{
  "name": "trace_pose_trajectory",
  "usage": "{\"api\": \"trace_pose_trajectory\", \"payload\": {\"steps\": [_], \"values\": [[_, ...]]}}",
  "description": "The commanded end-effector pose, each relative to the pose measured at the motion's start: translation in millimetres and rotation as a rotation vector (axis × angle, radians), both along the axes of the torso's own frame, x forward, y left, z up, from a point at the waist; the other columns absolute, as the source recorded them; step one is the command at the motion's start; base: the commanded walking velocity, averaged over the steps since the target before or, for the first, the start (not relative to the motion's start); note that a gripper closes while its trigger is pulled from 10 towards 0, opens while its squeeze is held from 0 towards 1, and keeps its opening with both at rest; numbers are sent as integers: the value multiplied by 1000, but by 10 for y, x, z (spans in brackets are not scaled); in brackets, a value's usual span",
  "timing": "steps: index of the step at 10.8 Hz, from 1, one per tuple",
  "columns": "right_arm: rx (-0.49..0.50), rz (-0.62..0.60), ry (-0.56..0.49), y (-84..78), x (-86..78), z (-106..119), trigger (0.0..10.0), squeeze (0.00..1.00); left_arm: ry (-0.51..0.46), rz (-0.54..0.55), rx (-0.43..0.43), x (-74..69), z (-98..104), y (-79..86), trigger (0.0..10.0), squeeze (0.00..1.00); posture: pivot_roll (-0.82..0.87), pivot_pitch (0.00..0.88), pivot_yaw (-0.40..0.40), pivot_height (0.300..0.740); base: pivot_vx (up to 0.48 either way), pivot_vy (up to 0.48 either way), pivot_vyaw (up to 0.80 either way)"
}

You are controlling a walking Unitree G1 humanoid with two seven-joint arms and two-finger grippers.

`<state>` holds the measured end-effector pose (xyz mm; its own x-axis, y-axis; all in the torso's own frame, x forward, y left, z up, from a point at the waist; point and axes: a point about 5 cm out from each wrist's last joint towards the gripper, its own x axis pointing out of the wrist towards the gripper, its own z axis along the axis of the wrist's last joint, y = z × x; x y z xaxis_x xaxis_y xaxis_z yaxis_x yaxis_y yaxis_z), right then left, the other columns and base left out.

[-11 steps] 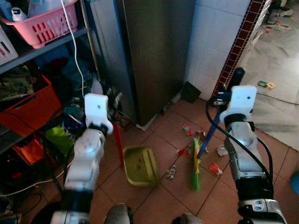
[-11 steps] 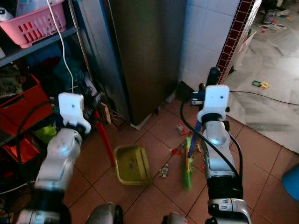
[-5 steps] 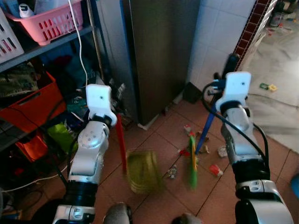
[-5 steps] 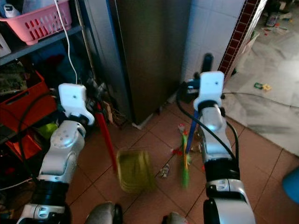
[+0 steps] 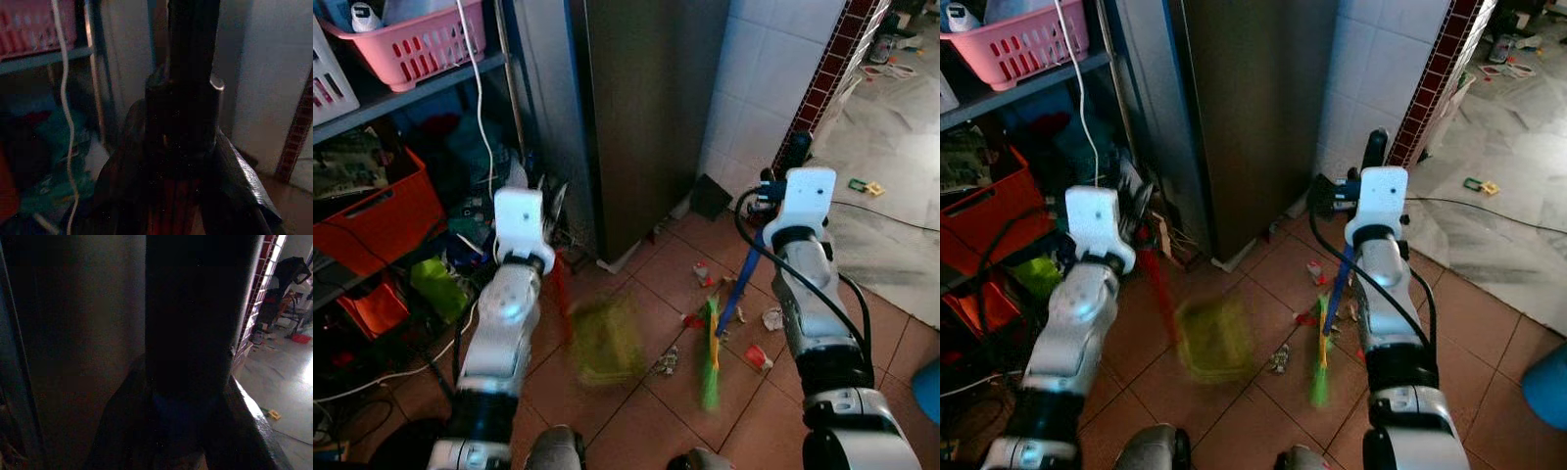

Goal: Sweep floor

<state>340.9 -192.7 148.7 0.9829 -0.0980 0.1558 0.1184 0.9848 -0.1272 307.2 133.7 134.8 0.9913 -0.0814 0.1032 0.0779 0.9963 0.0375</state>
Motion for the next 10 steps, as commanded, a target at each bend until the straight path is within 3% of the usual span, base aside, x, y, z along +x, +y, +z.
{"api": "trace_pose_trajectory", "payload": {"steps": [1, 3, 6, 8, 10], "values": [[-29, -1, -58, -12, -17, 133, 10000, 0, -56, 21, -7, 1, 141, 17, 10000, 0, 34, 0, -17, 740, 0, 0, 0], [-36, -5, -52, -33, -83, 92, 10000, 0, -17, 14, -36, -67, 72, -26, 10000, 0, 24, 6, -20, 740, 0, 0, -691], [-23, -2, -54, 68, -137, 140, 10000, 0, -27, -23, -57, -121, 161, -111, 10000, 0, 7, 52, -12, 740, 0, 0, -800], [-25, 17, -35, 96, -222, 75, 10000, 0, 9, -79, -63, -203, 90, -161, 10000, 0, 7, 42, -3, 740, 0, 0, 0], [-57, 22, -34, 66, -193, 108, 10000, 0, 9, -87, -78, -207, 117, -159, 10000, 0, 0, 29, -2, 740, 0, 0, 0]]}}
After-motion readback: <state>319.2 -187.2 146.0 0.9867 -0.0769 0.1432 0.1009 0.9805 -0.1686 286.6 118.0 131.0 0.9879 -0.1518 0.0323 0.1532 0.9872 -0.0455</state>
